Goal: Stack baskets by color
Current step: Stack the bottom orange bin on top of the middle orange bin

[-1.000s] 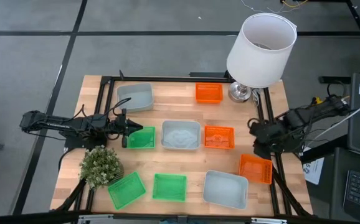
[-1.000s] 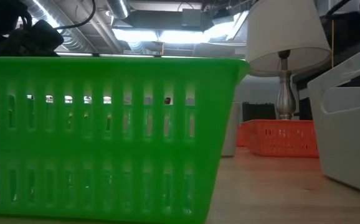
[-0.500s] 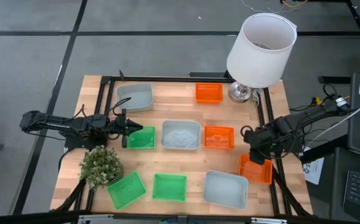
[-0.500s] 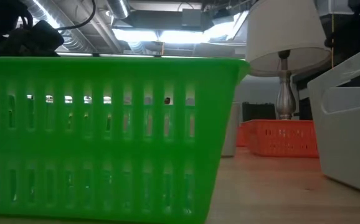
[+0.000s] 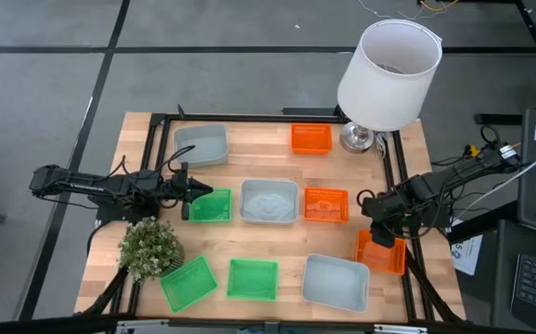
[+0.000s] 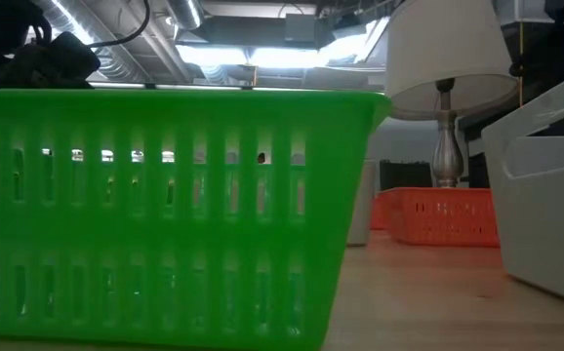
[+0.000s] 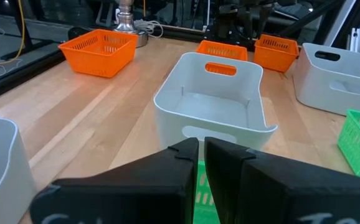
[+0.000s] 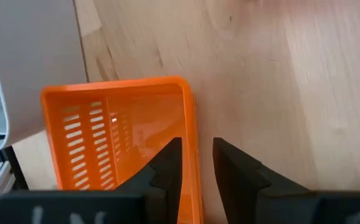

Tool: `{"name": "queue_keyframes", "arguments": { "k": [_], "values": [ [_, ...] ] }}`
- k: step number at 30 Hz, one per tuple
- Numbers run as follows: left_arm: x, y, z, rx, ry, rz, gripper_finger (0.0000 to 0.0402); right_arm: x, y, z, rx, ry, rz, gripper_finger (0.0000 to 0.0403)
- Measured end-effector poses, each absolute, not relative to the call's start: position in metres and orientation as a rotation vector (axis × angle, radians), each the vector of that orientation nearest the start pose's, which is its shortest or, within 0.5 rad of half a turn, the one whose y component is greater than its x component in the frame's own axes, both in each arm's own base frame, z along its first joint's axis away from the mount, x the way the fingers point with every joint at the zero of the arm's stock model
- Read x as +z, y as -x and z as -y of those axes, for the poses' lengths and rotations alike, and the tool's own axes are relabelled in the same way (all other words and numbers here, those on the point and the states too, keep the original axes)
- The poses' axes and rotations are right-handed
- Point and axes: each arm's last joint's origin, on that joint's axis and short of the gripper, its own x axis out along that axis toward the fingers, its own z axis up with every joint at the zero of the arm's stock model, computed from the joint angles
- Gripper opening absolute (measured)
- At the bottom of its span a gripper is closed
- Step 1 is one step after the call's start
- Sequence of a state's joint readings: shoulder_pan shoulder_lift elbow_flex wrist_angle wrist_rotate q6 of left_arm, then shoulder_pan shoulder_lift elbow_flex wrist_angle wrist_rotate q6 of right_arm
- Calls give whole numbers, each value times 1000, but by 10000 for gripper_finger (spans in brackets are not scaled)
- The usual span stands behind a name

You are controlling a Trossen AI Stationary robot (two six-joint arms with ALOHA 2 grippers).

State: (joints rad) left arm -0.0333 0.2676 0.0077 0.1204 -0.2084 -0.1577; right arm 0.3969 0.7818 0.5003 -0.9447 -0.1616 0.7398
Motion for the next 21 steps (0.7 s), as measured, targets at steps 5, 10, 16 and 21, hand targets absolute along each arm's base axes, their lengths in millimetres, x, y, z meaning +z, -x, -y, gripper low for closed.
{"name": "queue_keyframes", "arguments": {
  "k": [5,10,16,21],
  "values": [
    [155,-113,-2,185,140,-125,21,189,-109,-51,31,-477,-1312,90],
    [155,-113,-2,185,140,-125,21,191,-112,-53,70,-498,-1276,96],
    [155,-113,-2,186,140,-125,21,191,-113,-53,62,-511,-1274,125],
    [155,-113,-2,185,140,-125,21,191,-112,-53,61,-527,-1287,150]
  ]
}}
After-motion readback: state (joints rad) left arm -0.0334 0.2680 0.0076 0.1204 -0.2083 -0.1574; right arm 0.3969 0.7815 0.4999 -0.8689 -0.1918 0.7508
